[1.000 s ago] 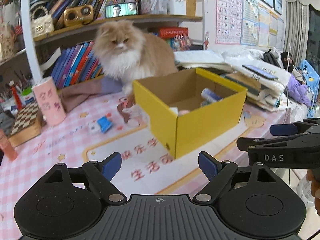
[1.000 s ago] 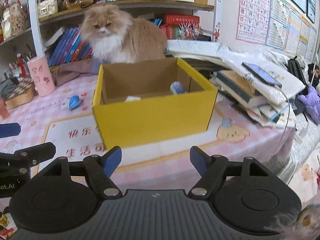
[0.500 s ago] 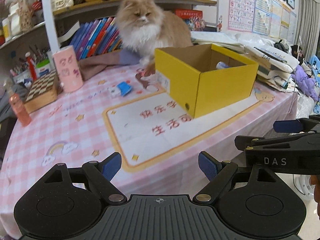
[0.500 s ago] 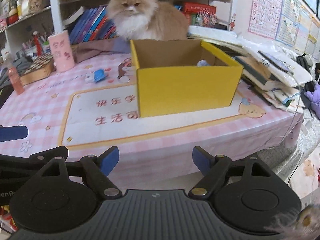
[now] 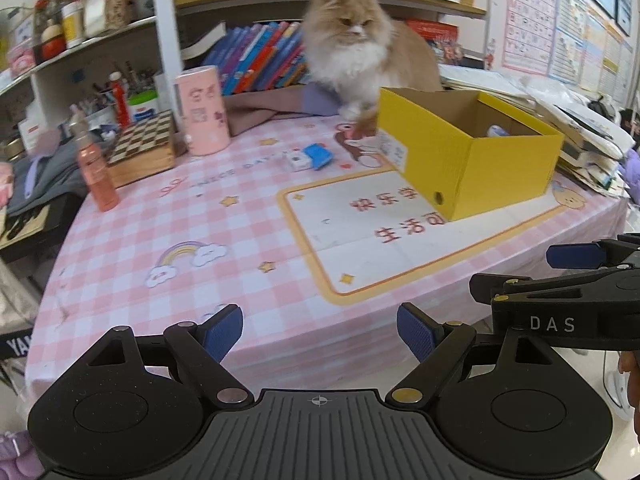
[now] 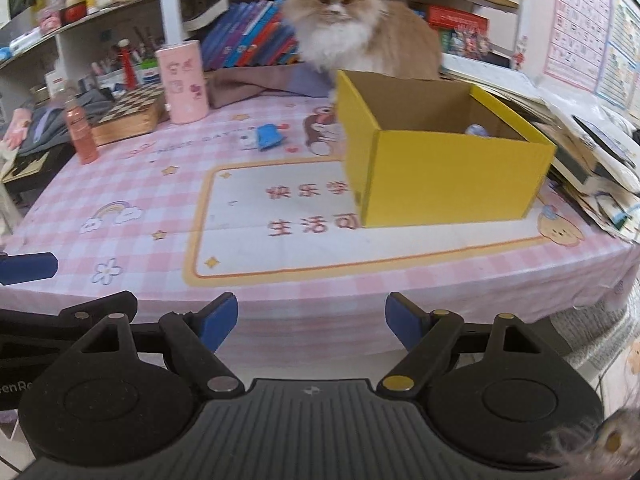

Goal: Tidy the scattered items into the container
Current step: 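Move both tools back from the box toward the blue-and-white item on the table, then lower the right tool onto the blue cloth while the left tool approaches the white card box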

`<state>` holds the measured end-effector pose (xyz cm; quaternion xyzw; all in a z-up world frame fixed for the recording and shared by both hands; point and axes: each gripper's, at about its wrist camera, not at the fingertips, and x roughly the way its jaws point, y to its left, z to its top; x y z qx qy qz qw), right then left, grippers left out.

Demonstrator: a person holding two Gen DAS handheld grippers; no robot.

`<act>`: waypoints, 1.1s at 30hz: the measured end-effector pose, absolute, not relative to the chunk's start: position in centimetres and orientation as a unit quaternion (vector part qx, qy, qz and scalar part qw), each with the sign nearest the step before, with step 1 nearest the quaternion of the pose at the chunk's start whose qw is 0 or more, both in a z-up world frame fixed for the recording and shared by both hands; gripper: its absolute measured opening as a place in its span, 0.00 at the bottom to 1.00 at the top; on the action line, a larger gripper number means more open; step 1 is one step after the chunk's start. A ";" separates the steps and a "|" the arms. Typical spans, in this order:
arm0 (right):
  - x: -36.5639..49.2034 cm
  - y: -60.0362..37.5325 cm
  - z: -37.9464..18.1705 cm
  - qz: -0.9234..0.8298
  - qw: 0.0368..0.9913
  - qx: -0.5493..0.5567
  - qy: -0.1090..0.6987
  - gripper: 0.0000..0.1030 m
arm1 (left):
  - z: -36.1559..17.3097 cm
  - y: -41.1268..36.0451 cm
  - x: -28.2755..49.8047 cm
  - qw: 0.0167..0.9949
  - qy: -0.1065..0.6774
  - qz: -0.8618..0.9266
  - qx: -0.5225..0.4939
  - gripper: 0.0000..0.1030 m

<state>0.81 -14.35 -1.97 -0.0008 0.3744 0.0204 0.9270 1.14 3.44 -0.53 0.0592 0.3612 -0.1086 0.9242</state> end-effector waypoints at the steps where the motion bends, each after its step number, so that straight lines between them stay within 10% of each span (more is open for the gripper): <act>1: 0.8 -13.9 -1.9 0.026 0.927 -0.003 0.373 0.78 | -0.4 3.9 1.1 0.926 0.360 -0.102 0.056 0.84; 33: 10.3 -10.2 -3.1 0.085 0.918 -0.016 0.388 0.76 | -1.3 7.1 7.8 0.924 0.376 -0.049 0.048 0.85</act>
